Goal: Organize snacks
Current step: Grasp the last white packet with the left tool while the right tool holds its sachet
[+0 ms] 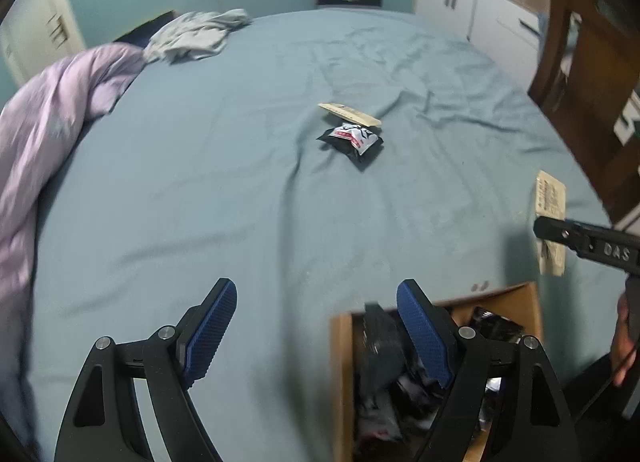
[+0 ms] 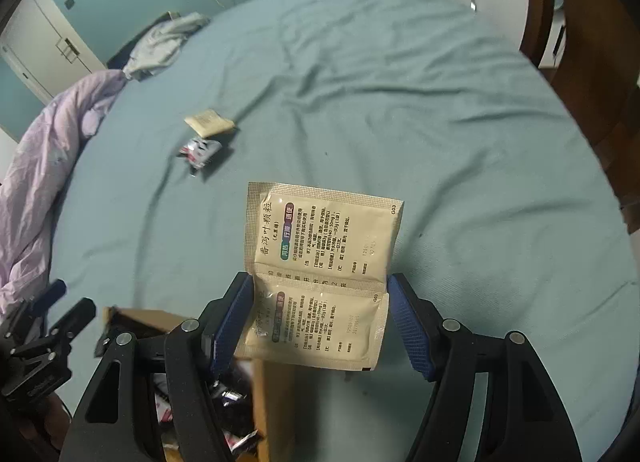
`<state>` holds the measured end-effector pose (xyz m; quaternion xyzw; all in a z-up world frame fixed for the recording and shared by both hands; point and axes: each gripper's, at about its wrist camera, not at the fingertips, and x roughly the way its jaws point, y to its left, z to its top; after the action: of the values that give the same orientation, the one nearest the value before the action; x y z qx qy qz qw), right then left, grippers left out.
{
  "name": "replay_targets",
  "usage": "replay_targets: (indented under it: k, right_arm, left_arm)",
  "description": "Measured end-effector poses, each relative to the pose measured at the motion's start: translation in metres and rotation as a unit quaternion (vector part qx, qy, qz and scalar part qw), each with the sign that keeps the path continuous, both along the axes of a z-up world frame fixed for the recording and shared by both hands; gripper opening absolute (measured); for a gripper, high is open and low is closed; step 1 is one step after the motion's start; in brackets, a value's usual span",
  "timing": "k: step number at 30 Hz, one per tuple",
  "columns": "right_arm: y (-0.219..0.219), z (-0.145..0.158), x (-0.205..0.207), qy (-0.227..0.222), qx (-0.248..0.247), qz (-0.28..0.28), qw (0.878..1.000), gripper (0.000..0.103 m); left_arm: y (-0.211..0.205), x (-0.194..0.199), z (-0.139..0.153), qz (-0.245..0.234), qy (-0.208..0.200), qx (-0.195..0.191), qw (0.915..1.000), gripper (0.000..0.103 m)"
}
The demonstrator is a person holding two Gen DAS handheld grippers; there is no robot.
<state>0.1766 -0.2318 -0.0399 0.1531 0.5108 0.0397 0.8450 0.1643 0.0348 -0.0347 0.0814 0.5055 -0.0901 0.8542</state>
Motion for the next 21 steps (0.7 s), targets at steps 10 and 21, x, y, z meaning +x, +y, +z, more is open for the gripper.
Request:
replay_targets:
  k: [10,21]
  right_arm:
    - [0.000,-0.021,0.056,0.027,0.041,-0.001,0.999,0.068]
    - [-0.006,-0.022,0.046,0.020,0.057,0.006,0.998,0.068]
  left_arm:
    - [-0.049,0.081,-0.004,-0.105,0.010,0.049,0.9932,0.084]
    - [-0.089,0.183,-0.068,-0.092,0.086,0.076,0.9891,0.085]
